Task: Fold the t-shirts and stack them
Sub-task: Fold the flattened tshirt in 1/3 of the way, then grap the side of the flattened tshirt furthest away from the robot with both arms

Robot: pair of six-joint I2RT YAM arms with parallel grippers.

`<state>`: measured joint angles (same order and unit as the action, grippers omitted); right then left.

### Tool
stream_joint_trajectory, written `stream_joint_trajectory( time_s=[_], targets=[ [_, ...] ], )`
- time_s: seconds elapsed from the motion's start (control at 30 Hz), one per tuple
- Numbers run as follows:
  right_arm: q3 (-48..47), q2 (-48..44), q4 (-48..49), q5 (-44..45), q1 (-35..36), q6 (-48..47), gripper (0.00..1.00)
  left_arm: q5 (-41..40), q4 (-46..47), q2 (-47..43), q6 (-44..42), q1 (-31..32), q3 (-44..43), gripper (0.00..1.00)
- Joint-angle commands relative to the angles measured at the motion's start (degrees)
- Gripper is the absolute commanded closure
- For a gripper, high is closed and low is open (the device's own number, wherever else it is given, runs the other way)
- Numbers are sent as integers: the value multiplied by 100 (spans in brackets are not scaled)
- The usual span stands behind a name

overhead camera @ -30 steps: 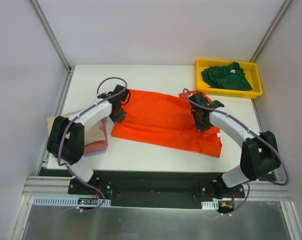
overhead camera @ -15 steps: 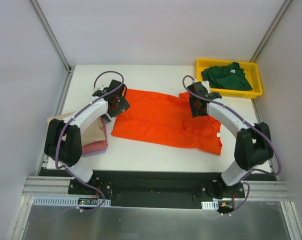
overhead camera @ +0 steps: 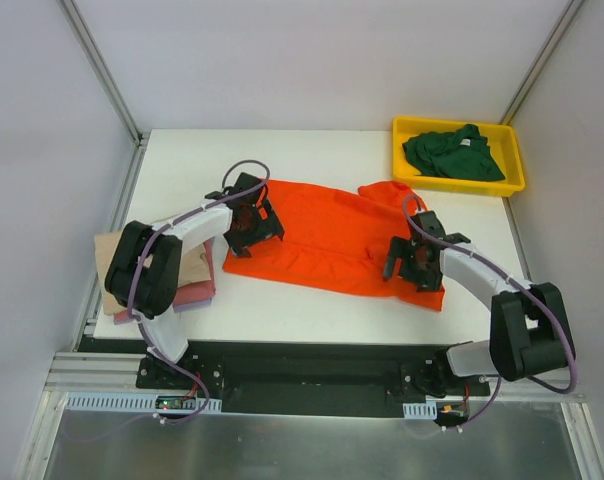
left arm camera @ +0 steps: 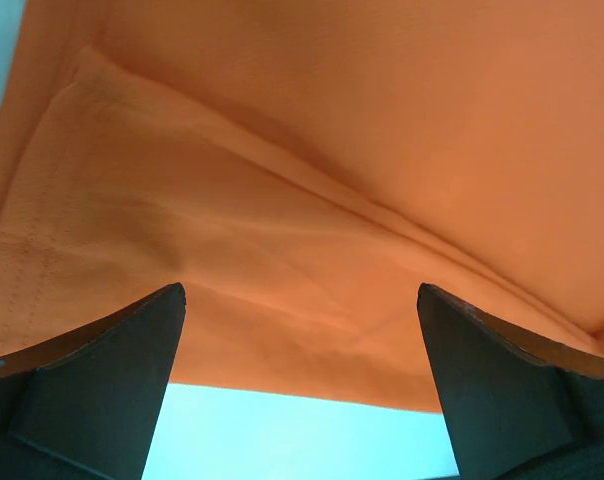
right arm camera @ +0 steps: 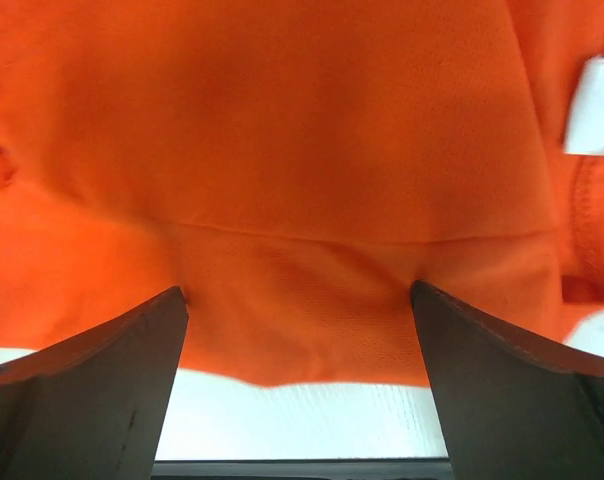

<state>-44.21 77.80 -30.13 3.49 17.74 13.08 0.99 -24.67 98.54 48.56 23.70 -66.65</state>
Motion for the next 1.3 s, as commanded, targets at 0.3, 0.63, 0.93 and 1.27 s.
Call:
stream_joint_trajectory(
  time_s=[0.3, 0.63, 0.93, 1.27],
  targets=[
    [904, -97, 615, -982, -1545, 283, 4, 418, 32, -334, -118, 3, 1338, 1],
    [1248, -1100, -405, -525, -1686, 28, 4, 1078, 6, -1188, 14, 407, 2271, 1],
    [-51, -1786, -600, -576, -1651, -744, 4, -44, -425, -1794, -531, 381, 876, 1],
    [-3161, 996, 359, -42, -342, -2888, 4, -399, -1302, 672, -1357, -945, -2365, 1]
  ],
)
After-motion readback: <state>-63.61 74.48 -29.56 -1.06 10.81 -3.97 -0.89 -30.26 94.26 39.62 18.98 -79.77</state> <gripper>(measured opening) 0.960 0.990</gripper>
